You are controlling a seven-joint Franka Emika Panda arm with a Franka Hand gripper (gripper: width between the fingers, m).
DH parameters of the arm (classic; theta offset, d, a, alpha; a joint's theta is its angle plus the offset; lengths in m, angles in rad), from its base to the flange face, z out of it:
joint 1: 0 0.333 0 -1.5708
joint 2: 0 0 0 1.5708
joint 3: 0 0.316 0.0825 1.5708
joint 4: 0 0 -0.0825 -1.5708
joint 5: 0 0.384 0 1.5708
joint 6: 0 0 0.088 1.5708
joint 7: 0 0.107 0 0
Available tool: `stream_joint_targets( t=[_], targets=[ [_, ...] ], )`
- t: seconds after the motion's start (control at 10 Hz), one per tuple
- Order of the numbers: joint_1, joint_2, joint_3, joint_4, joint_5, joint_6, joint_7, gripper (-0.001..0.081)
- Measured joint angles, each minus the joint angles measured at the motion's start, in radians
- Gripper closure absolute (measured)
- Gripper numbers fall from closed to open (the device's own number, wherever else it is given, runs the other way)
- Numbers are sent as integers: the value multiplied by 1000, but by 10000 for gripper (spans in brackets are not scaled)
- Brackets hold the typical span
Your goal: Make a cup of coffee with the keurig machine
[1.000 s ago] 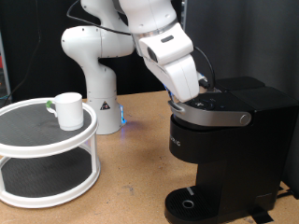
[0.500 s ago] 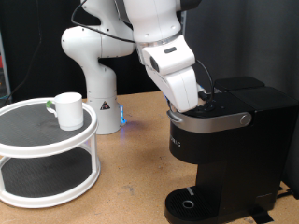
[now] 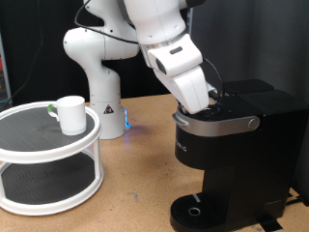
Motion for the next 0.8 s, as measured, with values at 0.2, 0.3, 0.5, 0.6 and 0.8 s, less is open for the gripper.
stream_joint_targets(
  t=[0.2, 0.3, 0.5, 0.6, 0.8],
  targets=[
    [0, -11, -4, 6, 26, -23, -27, 804],
    [0, -19, -6, 10, 35, -35, -32, 804],
    [-1, -34, -19, 29, 66, -74, -50, 804],
    [-2, -42, -28, 41, 76, -97, -58, 804],
    [-4, -57, -35, 49, 80, -99, -59, 804]
  ],
)
